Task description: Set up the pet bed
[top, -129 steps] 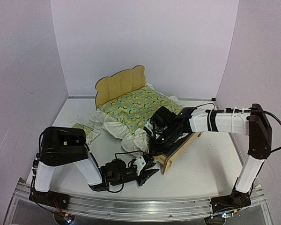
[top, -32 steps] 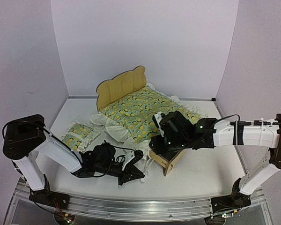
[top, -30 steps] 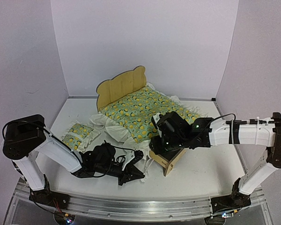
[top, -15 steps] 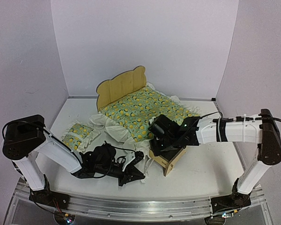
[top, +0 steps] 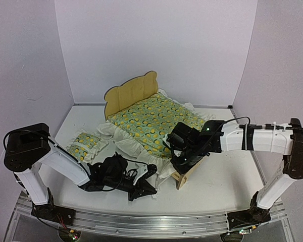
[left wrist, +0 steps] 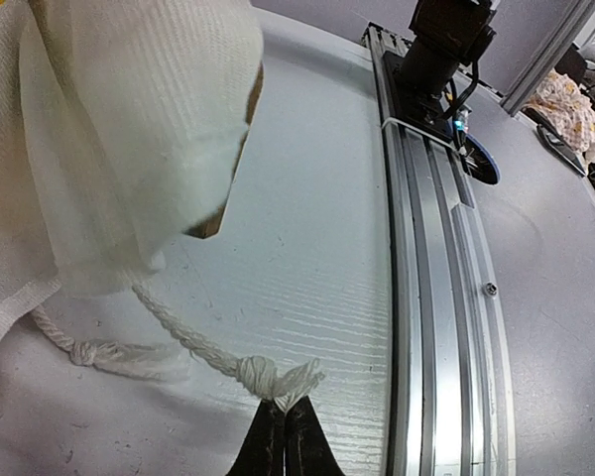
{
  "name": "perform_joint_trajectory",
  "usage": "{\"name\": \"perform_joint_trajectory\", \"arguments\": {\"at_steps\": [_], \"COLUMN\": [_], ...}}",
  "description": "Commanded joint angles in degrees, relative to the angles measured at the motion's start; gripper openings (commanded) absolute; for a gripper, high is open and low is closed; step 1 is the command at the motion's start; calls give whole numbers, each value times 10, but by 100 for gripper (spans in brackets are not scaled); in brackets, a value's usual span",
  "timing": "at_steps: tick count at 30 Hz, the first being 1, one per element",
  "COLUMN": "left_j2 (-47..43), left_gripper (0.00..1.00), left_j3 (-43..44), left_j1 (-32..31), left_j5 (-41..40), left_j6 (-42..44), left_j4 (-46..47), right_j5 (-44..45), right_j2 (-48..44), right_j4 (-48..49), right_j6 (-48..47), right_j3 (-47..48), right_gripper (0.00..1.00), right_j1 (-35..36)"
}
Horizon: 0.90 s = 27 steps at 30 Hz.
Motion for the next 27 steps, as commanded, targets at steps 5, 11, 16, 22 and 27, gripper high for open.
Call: {"name": "perform_joint_trajectory", "arguments": {"at_steps": [5, 11, 16, 22, 27], "left_j2": [-3, -8, -17, -29, -19], "left_gripper": [0, 0, 0, 0, 0], "left_j3": [18, 14, -1, -3, 8], "left_j1": [-2, -2, 5, 23, 29], "left_j5": [36, 17, -31, -40, -40], "left_j6": [2, -2, 0, 15, 24], "left_j4": [-2, -6, -7, -17, -28], "right_j5": [-79, 20, -11, -80, -122], "right_j2": [10, 79, 62, -52, -117], "right_j4": [-56, -55, -71, -102, -5], "right_j6": [-38, -15, 5, 19, 17], "right_j3": [48, 124, 137, 64, -18], "right_gripper": [0, 10, 39, 67, 73], "right_j1": [-7, -8, -8, 18, 58]}}
